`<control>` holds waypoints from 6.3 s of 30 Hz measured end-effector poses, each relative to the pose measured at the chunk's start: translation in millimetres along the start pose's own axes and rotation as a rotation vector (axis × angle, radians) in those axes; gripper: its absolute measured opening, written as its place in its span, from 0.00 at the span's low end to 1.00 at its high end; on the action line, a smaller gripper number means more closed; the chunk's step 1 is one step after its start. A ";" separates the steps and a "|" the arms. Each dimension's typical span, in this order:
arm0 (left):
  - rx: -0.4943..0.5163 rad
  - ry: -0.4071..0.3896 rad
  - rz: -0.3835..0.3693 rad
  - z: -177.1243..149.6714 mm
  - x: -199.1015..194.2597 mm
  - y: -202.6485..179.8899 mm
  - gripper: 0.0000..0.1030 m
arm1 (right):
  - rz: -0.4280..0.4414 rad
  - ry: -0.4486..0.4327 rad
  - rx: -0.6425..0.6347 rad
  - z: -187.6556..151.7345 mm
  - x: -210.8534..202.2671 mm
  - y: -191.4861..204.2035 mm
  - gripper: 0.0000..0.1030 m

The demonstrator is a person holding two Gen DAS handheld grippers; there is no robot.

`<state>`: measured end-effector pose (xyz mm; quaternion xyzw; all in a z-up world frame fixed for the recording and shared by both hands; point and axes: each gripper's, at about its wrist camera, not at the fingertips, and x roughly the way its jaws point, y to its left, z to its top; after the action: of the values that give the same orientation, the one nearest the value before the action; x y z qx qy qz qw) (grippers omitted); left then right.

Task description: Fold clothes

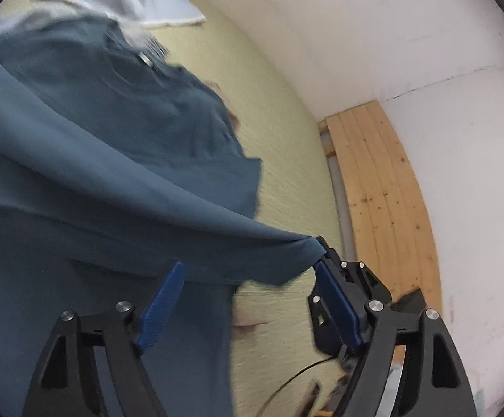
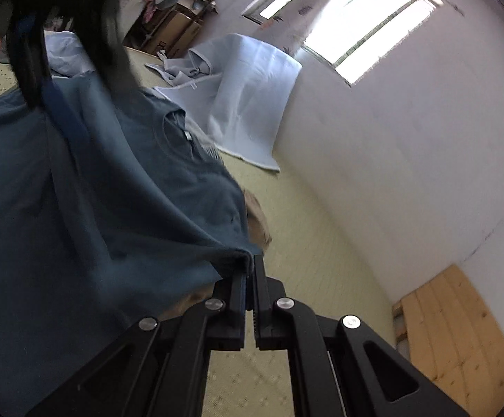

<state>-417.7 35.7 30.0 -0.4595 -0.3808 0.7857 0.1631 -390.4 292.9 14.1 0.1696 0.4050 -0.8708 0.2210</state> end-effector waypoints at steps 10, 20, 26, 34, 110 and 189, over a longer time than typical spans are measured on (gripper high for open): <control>-0.001 -0.158 0.149 -11.5 -138.7 121.3 0.82 | -0.028 0.230 0.307 -38.5 19.4 -49.0 0.55; -0.335 -0.221 -0.167 -1.0 -154.7 236.2 0.82 | 0.029 0.256 0.503 10.8 10.5 -57.3 0.56; -0.364 -0.200 -0.191 12.3 -117.5 245.0 0.82 | 0.161 0.229 0.500 75.6 14.9 -25.6 0.56; -0.463 -0.274 -0.212 21.4 -111.1 275.1 0.82 | 0.336 0.139 0.356 201.1 38.3 49.8 0.56; -0.723 -0.356 -0.181 19.2 -95.1 330.2 0.04 | 0.563 0.406 0.274 379.1 230.6 210.0 0.03; -0.751 -0.331 -0.162 -2.7 -109.5 343.5 0.05 | 0.429 0.495 0.372 379.8 258.1 183.8 0.14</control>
<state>-325.8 -255.0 -162.3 -0.3232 -0.6966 0.6403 -0.0179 -556.6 -172.9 9.1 0.4931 0.2364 -0.7960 0.2594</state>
